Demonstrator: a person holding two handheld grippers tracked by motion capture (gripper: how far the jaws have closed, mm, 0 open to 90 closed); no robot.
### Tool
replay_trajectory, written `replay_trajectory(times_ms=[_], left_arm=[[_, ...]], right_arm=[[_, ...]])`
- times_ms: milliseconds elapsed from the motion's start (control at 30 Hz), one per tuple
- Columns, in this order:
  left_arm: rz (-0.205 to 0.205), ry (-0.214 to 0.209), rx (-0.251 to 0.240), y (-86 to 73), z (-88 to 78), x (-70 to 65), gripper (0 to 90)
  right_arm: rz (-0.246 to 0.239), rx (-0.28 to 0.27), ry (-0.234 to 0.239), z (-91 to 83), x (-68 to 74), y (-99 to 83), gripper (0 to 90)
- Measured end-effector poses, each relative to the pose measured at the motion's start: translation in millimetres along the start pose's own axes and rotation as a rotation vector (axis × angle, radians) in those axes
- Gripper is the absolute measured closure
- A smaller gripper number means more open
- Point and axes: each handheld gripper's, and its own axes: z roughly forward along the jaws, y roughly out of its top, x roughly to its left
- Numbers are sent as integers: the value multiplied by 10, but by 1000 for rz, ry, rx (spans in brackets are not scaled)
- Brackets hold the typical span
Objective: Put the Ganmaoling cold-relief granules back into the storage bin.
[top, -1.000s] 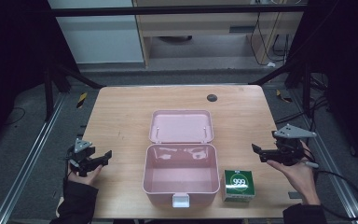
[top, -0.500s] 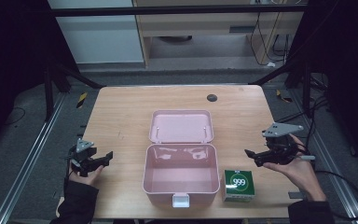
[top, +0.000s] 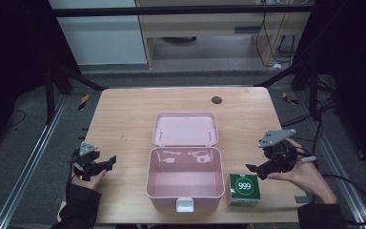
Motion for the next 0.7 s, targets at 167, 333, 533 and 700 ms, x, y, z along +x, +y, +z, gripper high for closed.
replay_trajectory(times_ms=[167, 333, 533, 700], left_arm=[[0, 1, 4, -3, 8, 2, 263], [0, 2, 3, -3, 7, 3, 263], [1, 3, 3, -2, 5, 3, 263], [2, 3, 4, -1, 5, 2, 263]], right_arm=[[-38, 48, 29, 22, 64, 21, 58], [-59, 66, 57, 32, 111, 30, 48], [-130, 113, 127, 51, 212, 24, 40], [-177, 134, 172, 70, 279, 23, 35]])
